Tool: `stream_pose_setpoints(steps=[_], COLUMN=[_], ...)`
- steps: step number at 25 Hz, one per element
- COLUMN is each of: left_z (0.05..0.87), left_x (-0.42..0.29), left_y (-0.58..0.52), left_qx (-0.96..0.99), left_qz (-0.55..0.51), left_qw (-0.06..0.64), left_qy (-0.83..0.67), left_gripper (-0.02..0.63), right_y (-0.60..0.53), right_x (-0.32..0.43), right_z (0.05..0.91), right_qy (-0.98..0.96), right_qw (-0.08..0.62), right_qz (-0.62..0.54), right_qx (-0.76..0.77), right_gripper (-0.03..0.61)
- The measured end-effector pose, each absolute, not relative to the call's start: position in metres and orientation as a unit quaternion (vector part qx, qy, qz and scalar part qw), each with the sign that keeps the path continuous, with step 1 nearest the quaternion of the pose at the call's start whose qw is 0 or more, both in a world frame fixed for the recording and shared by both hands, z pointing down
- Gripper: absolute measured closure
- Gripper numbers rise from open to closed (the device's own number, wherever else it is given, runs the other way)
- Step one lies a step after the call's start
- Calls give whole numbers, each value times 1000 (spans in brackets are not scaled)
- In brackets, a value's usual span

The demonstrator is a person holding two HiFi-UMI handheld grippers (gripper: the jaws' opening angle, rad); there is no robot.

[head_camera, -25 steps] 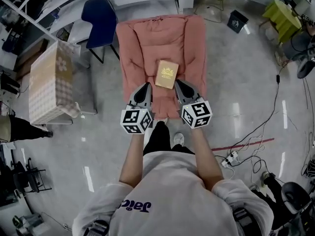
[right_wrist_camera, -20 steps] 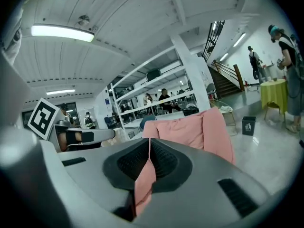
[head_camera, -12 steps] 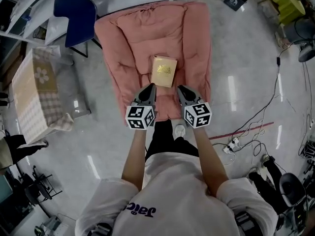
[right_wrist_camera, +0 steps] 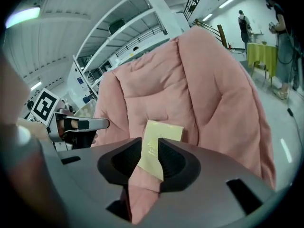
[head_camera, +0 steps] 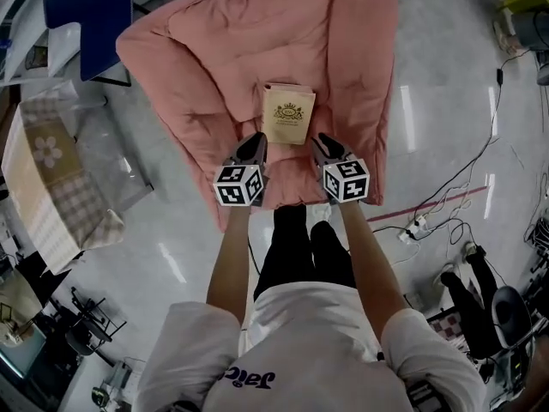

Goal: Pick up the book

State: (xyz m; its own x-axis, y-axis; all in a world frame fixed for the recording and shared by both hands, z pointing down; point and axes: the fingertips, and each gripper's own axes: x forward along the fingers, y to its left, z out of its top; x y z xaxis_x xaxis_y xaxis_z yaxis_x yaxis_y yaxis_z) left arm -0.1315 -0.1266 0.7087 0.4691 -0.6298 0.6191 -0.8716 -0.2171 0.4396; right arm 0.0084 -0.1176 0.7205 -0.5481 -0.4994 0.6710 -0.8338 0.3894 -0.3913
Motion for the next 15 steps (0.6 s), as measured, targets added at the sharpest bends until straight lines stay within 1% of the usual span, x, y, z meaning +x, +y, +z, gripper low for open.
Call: stream_pose_setpoints(steps=[4, 10, 11, 14, 15], left_z=[765, 826, 834, 852, 856], left_x=[-131, -119, -118, -120, -120], left_y=[-139, -164, -168, -177, -179], left_qx=[759, 760, 762, 769, 771], left_qz=[192, 211, 213, 218, 219], left_qw=[409, 426, 428, 430, 427], left_qy=[-468, -444, -437, -420, -418], left_gripper=[591, 509, 484, 354, 343], right_y=[-126, -139, -143, -153, -154], right_x=[2, 11, 12, 9, 7], right_z=[773, 842, 850, 869, 874], right_qy=[-786, -767, -765, -764, -765], right_qw=[238, 256, 257, 256, 254], right_qz=[393, 412, 413, 420, 423], right_qx=[414, 421, 422, 418, 414], right_gripper=[442, 378, 362, 313, 311])
